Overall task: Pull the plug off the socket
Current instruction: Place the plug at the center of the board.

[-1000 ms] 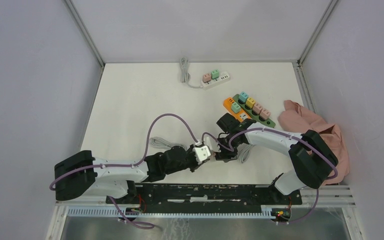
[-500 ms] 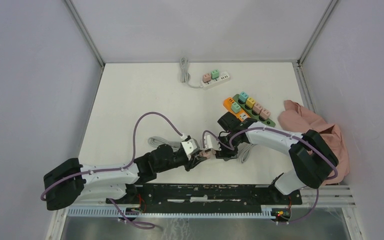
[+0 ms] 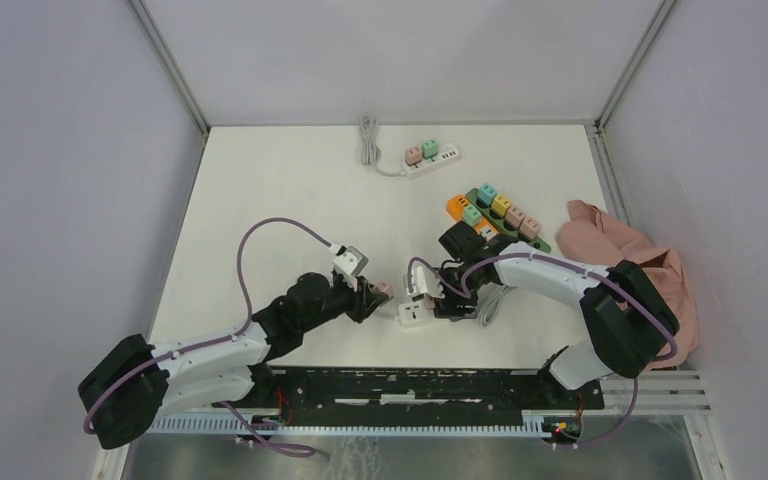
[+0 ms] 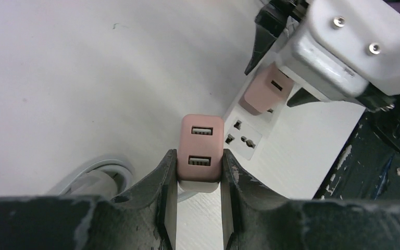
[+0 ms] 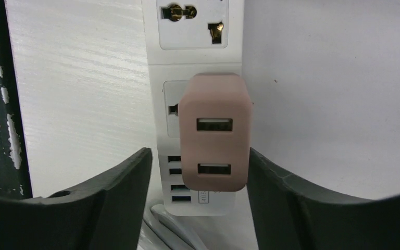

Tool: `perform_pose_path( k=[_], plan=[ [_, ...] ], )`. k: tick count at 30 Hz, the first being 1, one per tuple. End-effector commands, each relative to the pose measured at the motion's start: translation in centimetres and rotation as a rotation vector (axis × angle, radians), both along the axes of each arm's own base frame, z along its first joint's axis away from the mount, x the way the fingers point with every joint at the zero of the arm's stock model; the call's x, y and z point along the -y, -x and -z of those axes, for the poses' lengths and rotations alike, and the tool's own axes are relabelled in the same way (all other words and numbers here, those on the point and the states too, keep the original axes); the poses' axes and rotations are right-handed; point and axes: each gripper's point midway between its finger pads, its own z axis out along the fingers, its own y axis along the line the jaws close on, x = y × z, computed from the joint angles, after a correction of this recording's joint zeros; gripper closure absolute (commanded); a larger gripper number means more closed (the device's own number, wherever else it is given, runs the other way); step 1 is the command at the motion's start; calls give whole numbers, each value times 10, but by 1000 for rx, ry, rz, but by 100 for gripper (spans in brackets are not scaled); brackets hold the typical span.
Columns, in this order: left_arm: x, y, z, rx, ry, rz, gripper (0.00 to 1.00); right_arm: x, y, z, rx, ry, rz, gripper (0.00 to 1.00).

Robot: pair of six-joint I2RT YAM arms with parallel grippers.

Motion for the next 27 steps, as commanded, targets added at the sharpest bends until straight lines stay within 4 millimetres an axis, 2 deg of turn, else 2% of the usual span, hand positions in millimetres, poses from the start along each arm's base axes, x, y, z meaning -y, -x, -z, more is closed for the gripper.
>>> perform_pose_path(
  k=[1, 9, 15, 19, 23, 25, 27],
  plan=[
    [-5, -13, -24, -55, 120, -78, 97, -11, -11, -20, 47, -65, -5, 26],
    [-45, -59, -54, -73, 274, -282, 97, -8, -14, -37, 63, -102, 19, 4],
    [-80, -99, -67, -143, 432, -401, 97, -1, -10, -61, 48, -163, 20, 1],
    [-111, -131, -73, -177, 521, -505, 97, 5, -12, -77, 72, -205, 43, 1],
    [-150, -170, -74, -241, 646, -618, 97, 9, -19, -84, 99, -228, 81, 0],
    [-171, -194, -67, -306, 707, -711, 97, 10, -21, -85, 108, -229, 91, 0],
    [-195, -217, -51, -402, 777, -831, 97, 11, -21, -86, 115, -231, 94, 0]
  ],
)
